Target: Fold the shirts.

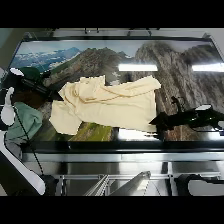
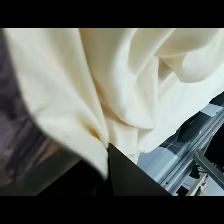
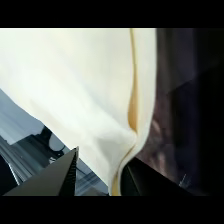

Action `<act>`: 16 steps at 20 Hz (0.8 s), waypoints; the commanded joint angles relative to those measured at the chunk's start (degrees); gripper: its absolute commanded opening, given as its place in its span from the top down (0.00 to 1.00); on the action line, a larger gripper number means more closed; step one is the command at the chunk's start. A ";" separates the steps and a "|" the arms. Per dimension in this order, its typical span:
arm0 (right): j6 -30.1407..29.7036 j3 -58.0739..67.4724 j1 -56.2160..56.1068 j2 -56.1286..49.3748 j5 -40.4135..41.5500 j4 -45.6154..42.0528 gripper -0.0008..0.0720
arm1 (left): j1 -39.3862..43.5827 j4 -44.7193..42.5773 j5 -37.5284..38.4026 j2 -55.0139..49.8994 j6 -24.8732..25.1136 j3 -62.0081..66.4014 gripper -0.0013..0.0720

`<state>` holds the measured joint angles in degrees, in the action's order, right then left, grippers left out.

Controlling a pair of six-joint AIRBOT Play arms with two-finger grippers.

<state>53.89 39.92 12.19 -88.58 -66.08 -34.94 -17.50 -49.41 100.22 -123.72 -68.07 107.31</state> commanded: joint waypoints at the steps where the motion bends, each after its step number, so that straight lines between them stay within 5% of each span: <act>1: -4.90 0.74 -1.49 -1.27 -4.59 5.05 0.73 | -0.37 0.35 1.46 1.14 -1.66 0.07 0.96; 2: -5.86 1.73 -1.49 -0.55 -8.59 5.84 0.97 | -0.48 1.84 1.68 2.67 -1.66 -0.50 0.96; 10: -0.61 22.32 8.90 24.24 -22.29 8.11 0.97 | -10.99 26.91 5.49 35.78 7.08 -20.57 0.96; 16: -0.55 36.46 27.85 41.62 -16.17 32.76 0.97 | -25.49 63.73 5.64 65.88 18.23 -25.03 0.95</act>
<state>52.88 70.63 32.25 -54.04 -84.99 -14.98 -36.47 -3.86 105.45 -70.39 -54.94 83.44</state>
